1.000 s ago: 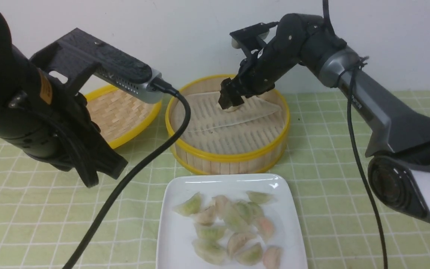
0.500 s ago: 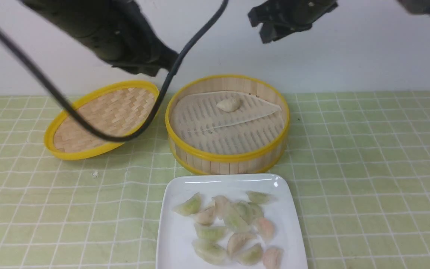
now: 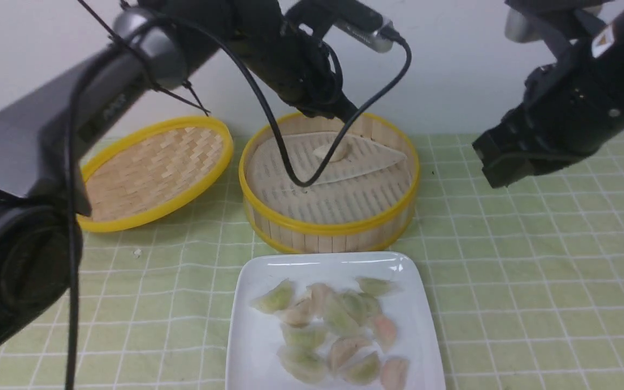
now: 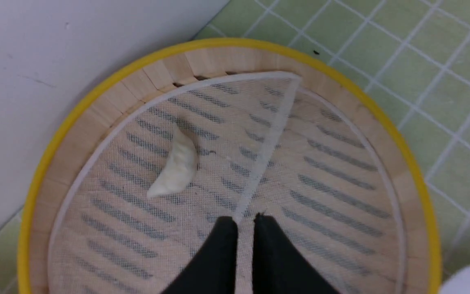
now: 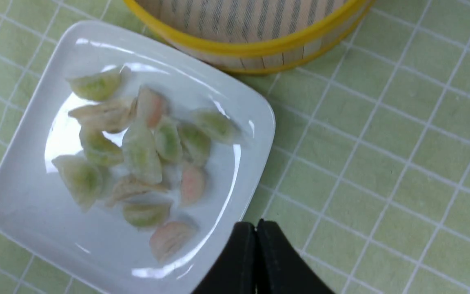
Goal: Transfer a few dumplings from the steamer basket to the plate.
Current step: Use the left arm to grab a dumpling from the steamer
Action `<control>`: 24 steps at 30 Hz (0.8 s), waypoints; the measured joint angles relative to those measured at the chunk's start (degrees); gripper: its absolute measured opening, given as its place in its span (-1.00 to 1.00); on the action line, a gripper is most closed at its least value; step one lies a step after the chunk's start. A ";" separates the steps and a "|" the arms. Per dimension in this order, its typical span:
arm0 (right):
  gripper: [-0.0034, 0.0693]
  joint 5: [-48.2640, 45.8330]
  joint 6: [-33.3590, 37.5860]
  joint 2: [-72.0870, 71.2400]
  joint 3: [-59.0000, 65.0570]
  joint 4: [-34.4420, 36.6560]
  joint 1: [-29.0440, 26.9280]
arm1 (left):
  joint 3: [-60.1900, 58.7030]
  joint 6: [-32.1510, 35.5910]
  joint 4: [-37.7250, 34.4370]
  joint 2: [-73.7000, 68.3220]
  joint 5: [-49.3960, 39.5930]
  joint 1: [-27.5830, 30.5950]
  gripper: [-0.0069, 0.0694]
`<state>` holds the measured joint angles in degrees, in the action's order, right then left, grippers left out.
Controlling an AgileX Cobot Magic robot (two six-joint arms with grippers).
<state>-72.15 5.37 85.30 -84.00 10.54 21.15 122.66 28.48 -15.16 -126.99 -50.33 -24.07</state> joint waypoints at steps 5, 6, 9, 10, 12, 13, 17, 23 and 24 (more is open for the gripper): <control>-0.95 -0.05 0.00 -2.99 0.91 0.59 0.00 | 0.99 2.02 -0.04 -6.72 6.59 0.00 -0.36; -0.95 -0.05 0.00 -3.28 0.97 1.04 0.00 | 1.46 2.58 -0.04 -7.97 7.97 0.00 -0.26; -0.95 -0.05 0.00 -3.56 1.04 2.12 0.00 | 2.35 3.68 -0.04 -10.08 11.15 0.00 -0.01; -0.95 -0.05 0.00 -3.56 1.04 2.50 0.00 | 2.62 3.84 -0.04 -10.69 12.23 0.00 0.08; -0.95 0.00 0.00 -3.56 1.04 3.06 0.00 | 2.74 4.58 0.07 -11.75 14.46 0.00 0.25; -0.95 0.00 0.00 -3.56 1.04 3.12 0.00 | 2.84 5.16 0.47 -12.47 15.26 0.00 0.33; -0.95 0.00 0.00 -3.56 1.04 3.27 0.00 | 2.81 8.70 0.76 -14.25 16.67 0.00 0.54; -0.95 0.00 0.00 -3.56 1.04 3.49 0.00 | 2.81 12.57 0.72 -15.44 17.56 0.00 0.58; -0.95 0.00 0.00 -3.56 1.04 3.68 0.00 | 2.81 13.29 0.58 -15.81 17.56 0.00 0.58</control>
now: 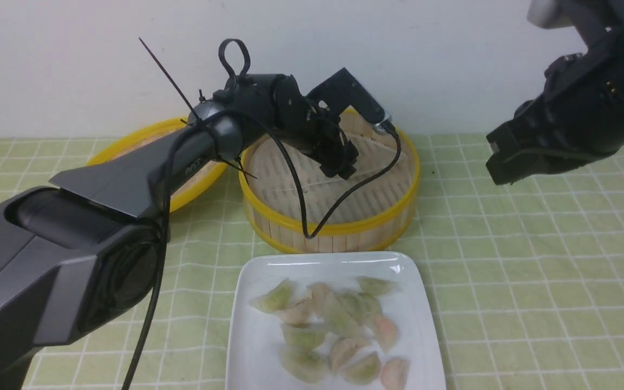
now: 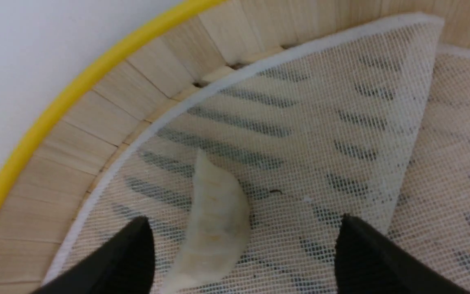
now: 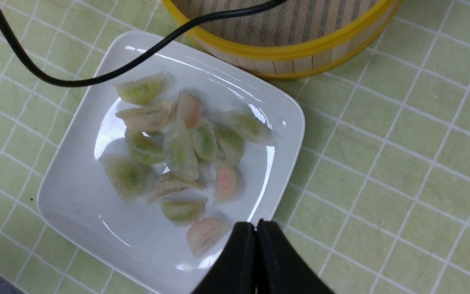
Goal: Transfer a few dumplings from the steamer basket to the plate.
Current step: Use the left arm to grab a dumpling from the steamer
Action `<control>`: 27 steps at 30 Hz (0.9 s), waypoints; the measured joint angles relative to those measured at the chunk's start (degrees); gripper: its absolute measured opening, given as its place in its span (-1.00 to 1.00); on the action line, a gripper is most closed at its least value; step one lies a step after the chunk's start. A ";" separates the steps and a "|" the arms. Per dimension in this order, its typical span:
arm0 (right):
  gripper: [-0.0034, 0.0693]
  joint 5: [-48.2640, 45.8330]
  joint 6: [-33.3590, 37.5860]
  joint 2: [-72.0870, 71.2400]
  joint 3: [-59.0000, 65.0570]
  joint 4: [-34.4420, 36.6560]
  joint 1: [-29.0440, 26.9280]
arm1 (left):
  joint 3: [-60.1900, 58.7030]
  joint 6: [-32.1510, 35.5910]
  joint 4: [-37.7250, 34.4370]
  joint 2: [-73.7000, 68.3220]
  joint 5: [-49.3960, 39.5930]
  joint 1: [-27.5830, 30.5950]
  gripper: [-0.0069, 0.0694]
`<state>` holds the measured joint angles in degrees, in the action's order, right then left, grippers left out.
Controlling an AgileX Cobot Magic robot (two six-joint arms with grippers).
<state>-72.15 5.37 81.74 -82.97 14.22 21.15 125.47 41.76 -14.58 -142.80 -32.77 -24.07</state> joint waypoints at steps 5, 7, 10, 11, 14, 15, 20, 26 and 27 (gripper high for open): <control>-0.95 0.00 0.00 0.00 0.00 1.60 0.00 | 0.14 1.56 -1.41 -1.70 0.45 0.12 0.58; -0.95 0.00 0.00 0.00 0.00 2.99 0.00 | 0.31 3.36 -2.40 -2.03 0.44 0.43 0.58; -0.95 0.00 0.21 0.00 0.00 5.16 0.00 | 0.62 5.80 -3.83 -2.46 0.21 0.51 0.46; -0.95 0.00 0.33 0.00 0.00 5.59 0.00 | 0.73 6.57 -4.00 -2.50 -0.09 0.55 0.37; -0.95 0.00 1.12 0.00 0.00 7.15 0.00 | 0.83 7.98 -3.51 -2.46 -0.33 0.55 -0.15; -0.95 0.00 1.49 0.00 0.00 7.79 0.00 | 0.83 7.85 -3.07 -2.40 -1.23 0.58 -0.42; -0.95 0.00 2.50 0.00 0.00 10.83 0.00 | 0.49 1.93 -0.02 0.15 -6.09 0.70 -0.57; -0.95 0.00 3.21 0.00 0.00 12.10 0.00 | 0.22 -4.17 4.52 6.99 -10.32 1.20 -0.66; -0.95 0.00 3.44 0.00 0.00 12.16 0.00 | 0.22 -5.34 4.65 8.98 -10.94 1.48 -0.66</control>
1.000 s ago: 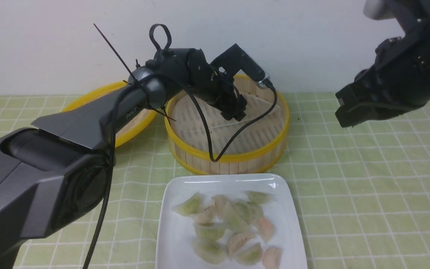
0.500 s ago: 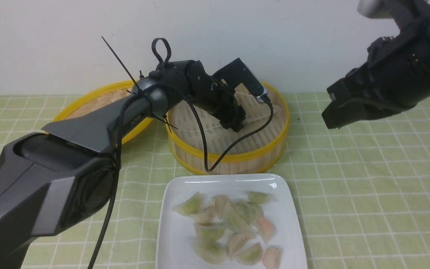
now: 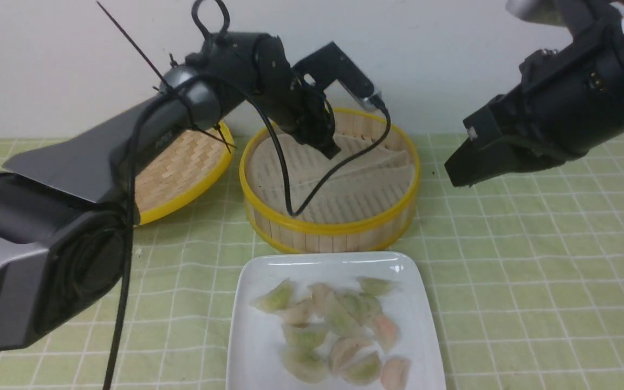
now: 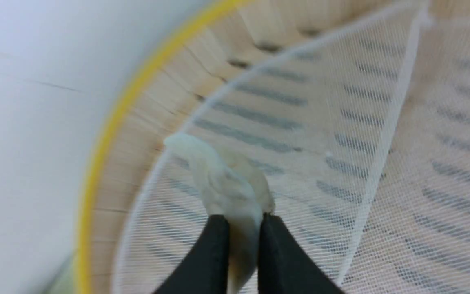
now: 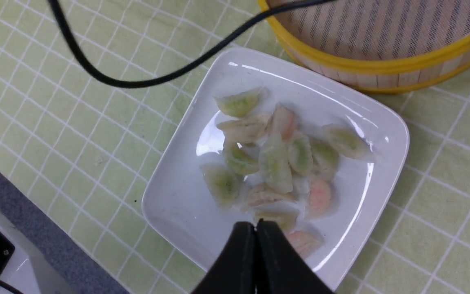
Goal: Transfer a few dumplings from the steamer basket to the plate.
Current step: Use the left arm to grab a dumpling from the steamer, then use the left arm to put the dumpling into the plate
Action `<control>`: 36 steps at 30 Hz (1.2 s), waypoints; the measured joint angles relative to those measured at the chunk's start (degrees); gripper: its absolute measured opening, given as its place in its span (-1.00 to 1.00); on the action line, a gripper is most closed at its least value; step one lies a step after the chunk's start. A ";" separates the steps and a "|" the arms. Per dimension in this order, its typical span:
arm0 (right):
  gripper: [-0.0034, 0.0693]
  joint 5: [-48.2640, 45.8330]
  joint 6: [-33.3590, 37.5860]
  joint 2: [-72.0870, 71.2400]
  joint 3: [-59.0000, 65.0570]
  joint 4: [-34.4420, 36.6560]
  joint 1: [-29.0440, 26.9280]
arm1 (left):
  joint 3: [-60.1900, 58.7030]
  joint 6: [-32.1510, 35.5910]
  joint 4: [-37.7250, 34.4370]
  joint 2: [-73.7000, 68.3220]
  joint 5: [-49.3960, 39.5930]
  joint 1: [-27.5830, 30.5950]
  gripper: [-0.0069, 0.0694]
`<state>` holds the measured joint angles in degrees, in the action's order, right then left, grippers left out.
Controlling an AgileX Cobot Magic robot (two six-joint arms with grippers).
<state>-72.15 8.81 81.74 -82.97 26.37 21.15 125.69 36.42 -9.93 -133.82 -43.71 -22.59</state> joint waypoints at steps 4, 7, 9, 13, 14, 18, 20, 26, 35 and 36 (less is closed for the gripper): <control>-0.95 0.00 0.62 0.00 0.00 0.06 0.00 | 0.07 -1.60 -0.02 3.63 -3.02 0.60 -0.66; -0.95 0.00 0.91 0.00 0.00 0.73 0.00 | 0.07 -4.07 -0.20 6.53 -9.40 1.27 -0.66; -0.95 0.00 1.04 0.00 0.00 1.14 0.00 | 0.07 -5.57 -0.75 8.63 -14.95 1.48 -0.66; -0.95 0.00 1.16 0.00 0.00 1.82 0.00 | 0.07 -6.29 -3.12 12.59 -24.20 1.67 -0.66; -0.95 0.00 1.29 0.00 0.00 1.90 0.00 | 0.07 -6.29 -4.03 13.66 -25.84 1.67 -0.66; -0.95 0.05 1.47 -0.05 0.00 1.95 0.00 | -0.68 -7.24 -6.31 16.83 -27.13 1.67 -0.66; -0.95 0.05 1.47 -0.41 0.00 1.95 0.00 | -3.25 -10.43 -6.32 19.93 -27.38 1.67 -0.66; -0.95 0.11 1.47 -2.81 0.32 1.04 0.00 | -19.74 -17.96 -6.88 30.84 -27.37 1.52 -0.66; -0.95 0.11 1.47 -8.31 6.42 1.26 0.00 | -56.15 -18.56 -12.80 44.66 -17.37 -5.81 -0.66; -0.95 0.11 1.47 -9.06 7.43 1.32 0.00 | -59.57 -18.56 -12.74 44.32 -13.58 -7.07 -0.66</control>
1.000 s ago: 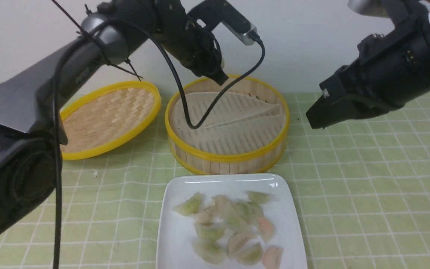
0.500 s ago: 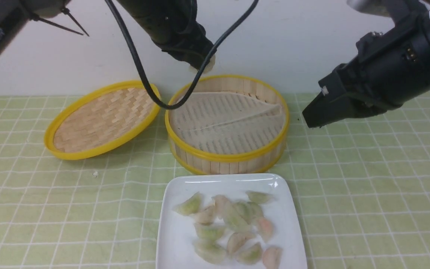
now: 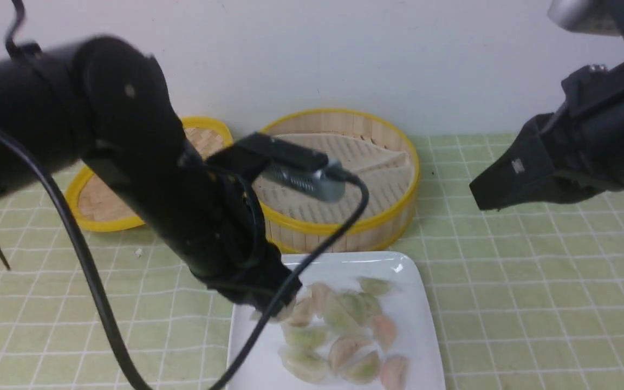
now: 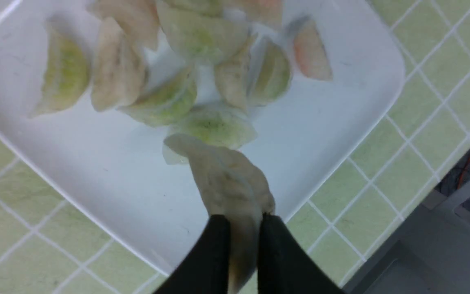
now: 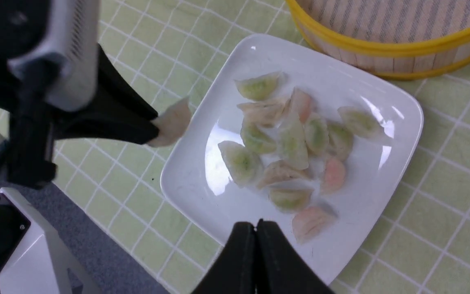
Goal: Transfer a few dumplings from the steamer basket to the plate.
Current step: Use the left arm to put the dumpling into the plate
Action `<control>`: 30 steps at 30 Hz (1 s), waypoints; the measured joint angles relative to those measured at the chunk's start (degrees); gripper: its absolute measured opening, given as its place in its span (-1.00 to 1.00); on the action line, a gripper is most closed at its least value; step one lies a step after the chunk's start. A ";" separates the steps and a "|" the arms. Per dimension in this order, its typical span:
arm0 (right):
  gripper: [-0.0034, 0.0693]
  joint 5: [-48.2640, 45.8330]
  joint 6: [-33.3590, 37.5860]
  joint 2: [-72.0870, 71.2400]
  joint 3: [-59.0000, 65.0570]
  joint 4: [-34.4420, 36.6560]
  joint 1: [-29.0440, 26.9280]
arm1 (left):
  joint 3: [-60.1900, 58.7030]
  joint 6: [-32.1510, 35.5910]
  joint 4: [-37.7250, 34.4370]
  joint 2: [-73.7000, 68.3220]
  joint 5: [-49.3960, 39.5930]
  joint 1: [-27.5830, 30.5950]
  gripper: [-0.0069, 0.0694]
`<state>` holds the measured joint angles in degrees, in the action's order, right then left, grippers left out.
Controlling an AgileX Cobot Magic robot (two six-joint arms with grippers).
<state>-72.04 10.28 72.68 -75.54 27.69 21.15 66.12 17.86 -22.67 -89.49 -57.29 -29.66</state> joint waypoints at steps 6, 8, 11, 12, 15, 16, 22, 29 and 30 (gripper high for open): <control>-0.95 0.00 0.00 -3.90 3.02 0.06 0.00 | -5.21 -0.40 2.09 -4.10 6.96 -2.98 -0.38; -0.95 0.00 0.00 -5.70 3.83 0.06 0.00 | -5.36 -0.61 2.28 -5.43 6.61 -3.10 -0.17; -0.95 -0.07 -0.24 -9.51 5.09 -0.26 0.00 | -5.41 -0.83 2.67 -6.95 4.60 -3.10 0.23; -0.95 -0.14 -0.78 -11.09 5.39 -0.60 0.00 | -5.41 -0.83 2.95 -7.34 4.13 -3.10 0.39; -0.95 -0.09 -3.31 -14.82 6.34 -2.21 0.00 | -4.76 -0.83 3.27 -7.65 3.47 -3.10 0.55; -0.95 0.23 -4.41 -16.28 6.94 -2.94 0.00 | -4.13 -0.87 3.34 -7.65 3.06 -3.10 0.54; -0.95 8.30 -9.00 -27.70 13.05 -7.66 0.00 | -2.99 -0.90 3.34 -3.60 0.71 -3.10 -0.18; -0.95 31.24 -15.26 -47.17 30.83 -16.44 0.00 | -2.99 -1.01 1.09 12.78 3.81 -3.10 -0.82; -0.95 34.75 -15.61 -50.49 33.41 -17.47 0.00 | -2.99 -0.74 0.13 16.92 4.93 -3.10 -0.83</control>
<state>-37.29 -5.33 22.19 -42.13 10.22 21.15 63.13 17.12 -22.54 -72.57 -52.36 -32.76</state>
